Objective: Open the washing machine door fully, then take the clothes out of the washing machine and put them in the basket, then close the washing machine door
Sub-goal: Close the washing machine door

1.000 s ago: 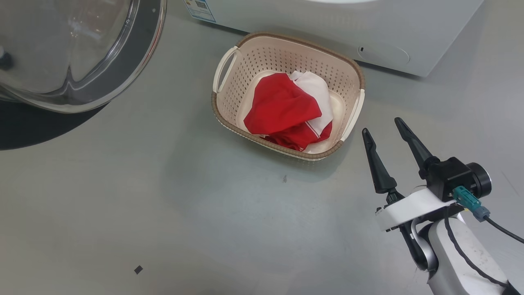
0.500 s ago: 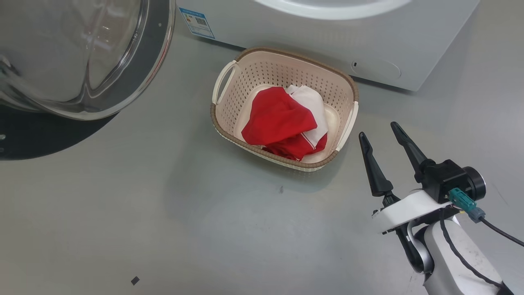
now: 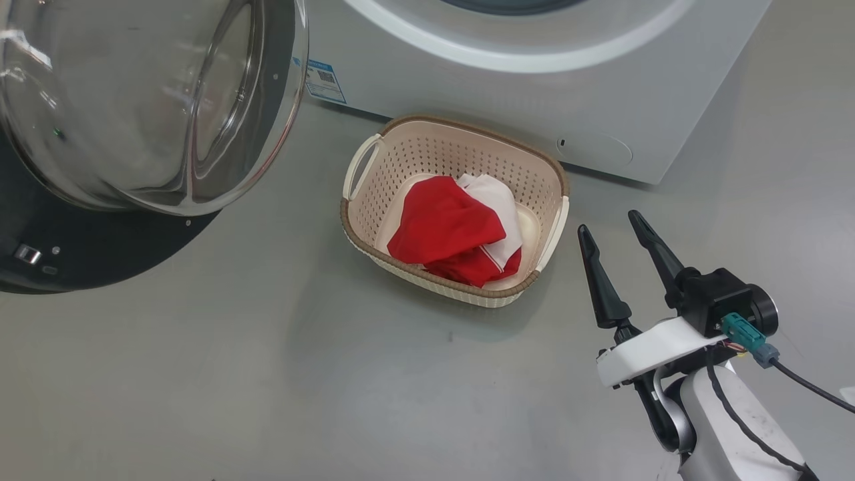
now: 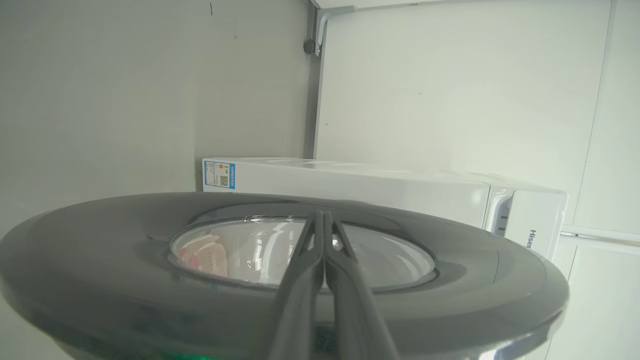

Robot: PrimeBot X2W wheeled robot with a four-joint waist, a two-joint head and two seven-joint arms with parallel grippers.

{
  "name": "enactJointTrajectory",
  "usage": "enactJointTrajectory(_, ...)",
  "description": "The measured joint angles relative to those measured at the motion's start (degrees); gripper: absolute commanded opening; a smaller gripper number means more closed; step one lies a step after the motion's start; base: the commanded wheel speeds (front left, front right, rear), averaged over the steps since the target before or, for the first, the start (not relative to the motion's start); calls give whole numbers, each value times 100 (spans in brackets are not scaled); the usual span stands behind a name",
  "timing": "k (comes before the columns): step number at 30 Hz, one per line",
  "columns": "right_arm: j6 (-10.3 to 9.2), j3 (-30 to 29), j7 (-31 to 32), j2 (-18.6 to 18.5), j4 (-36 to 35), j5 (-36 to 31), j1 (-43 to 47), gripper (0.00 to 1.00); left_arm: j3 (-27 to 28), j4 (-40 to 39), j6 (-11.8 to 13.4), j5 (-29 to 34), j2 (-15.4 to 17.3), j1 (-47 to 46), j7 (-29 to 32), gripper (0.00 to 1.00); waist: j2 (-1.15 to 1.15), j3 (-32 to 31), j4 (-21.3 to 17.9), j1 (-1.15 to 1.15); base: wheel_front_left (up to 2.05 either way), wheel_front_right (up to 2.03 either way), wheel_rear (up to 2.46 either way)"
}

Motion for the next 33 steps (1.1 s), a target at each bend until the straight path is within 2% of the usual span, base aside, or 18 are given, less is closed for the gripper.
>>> enactJointTrajectory(19, 4, 4, -26, 181, 168, 188, 157, 100, -207, 42, -303, -37, -123, 505, 999, 0, 0, -503, -163, 0, 0, 0, 0)
enactJointTrajectory(26, 4, -38, -52, 198, 208, 243, 283, 100, -312, 33, -482, -58, -341, 649, 1389, 0, 0, -714, -201, 0, 0, 0, 0)
enactJointTrajectory(33, 7, -29, -53, 236, 225, 252, 364, 100, -383, -40, -555, -98, -534, 816, 1697, 0, 0, -894, -228, 0, 0, 0, 0)
